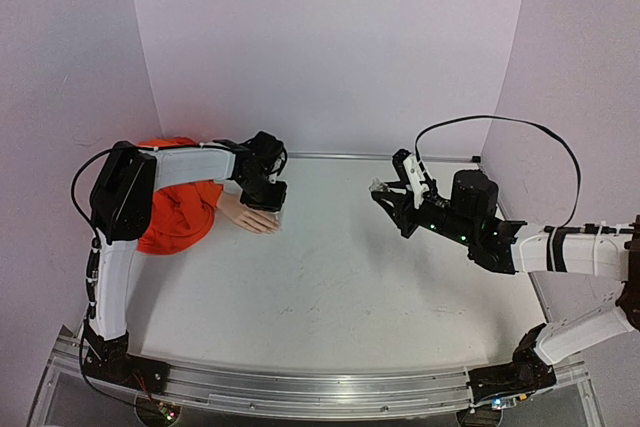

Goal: Paint the nails

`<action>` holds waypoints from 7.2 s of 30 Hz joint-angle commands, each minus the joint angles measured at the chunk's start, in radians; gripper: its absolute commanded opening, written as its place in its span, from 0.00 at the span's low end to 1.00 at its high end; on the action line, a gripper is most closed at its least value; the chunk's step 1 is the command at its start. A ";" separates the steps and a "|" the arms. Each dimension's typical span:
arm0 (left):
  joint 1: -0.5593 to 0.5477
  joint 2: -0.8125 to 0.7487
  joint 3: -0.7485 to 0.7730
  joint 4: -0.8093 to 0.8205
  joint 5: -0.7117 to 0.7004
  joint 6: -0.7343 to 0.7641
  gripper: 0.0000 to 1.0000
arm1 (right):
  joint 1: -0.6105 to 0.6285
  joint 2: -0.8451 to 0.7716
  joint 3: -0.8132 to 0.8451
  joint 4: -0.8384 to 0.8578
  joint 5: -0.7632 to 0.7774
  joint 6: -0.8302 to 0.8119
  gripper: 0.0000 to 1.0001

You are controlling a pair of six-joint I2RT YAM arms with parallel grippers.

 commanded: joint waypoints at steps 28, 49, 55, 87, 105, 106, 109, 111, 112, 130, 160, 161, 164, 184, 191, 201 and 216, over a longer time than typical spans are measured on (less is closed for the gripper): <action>-0.033 -0.200 -0.007 0.024 0.092 -0.029 0.00 | -0.002 -0.033 0.037 0.050 -0.004 0.030 0.00; -0.129 -0.842 -0.411 0.022 0.471 0.012 0.00 | 0.033 -0.085 0.092 -0.085 -0.225 0.345 0.00; -0.156 -0.937 -0.450 0.022 0.467 0.014 0.00 | 0.196 0.008 0.130 -0.035 -0.168 0.350 0.00; -0.184 -1.033 -0.471 0.016 0.448 0.001 0.00 | 0.407 0.344 0.375 0.160 -0.032 0.298 0.00; -0.195 -1.023 -0.476 0.010 0.441 0.001 0.00 | 0.409 0.367 0.401 0.165 -0.050 0.289 0.00; -0.196 -1.023 -0.476 0.010 0.440 0.001 0.00 | 0.410 0.366 0.401 0.167 -0.047 0.289 0.00; -0.200 -1.022 -0.482 0.006 0.440 0.001 0.00 | 0.411 0.364 0.401 0.174 -0.038 0.285 0.00; -0.201 -1.020 -0.486 0.002 0.437 0.002 0.00 | 0.411 0.366 0.404 0.175 -0.038 0.282 0.00; -0.201 -1.022 -0.489 0.000 0.433 0.002 0.00 | 0.411 0.366 0.404 0.175 -0.037 0.280 0.00; -0.211 -0.971 -0.459 -0.072 0.408 0.011 0.00 | 0.422 0.385 0.446 0.173 -0.038 0.240 0.00; -0.212 -0.771 -0.379 -0.182 0.049 -0.251 0.00 | 0.601 0.663 0.754 0.539 0.673 -0.234 0.00; -0.212 -0.773 -0.390 -0.163 0.059 -0.241 0.00 | 0.590 0.640 0.745 0.500 0.615 -0.196 0.00; -0.212 -0.768 -0.415 -0.111 0.112 -0.186 0.00 | 0.544 0.562 0.700 0.404 0.384 -0.114 0.00; -0.214 -0.756 -0.356 -0.069 0.584 0.238 0.10 | 0.227 0.371 0.655 0.279 -0.946 0.355 0.00; -0.212 -0.875 -0.352 -0.051 0.433 0.147 0.61 | 0.222 0.287 0.515 0.203 -0.632 0.288 0.00; -0.211 -1.057 -0.432 0.074 0.201 -0.185 1.00 | 0.371 0.223 0.451 0.055 0.220 0.115 0.00; -0.212 -0.965 -0.361 0.136 0.168 -0.245 0.60 | 0.539 0.405 0.637 0.018 0.617 -0.015 0.00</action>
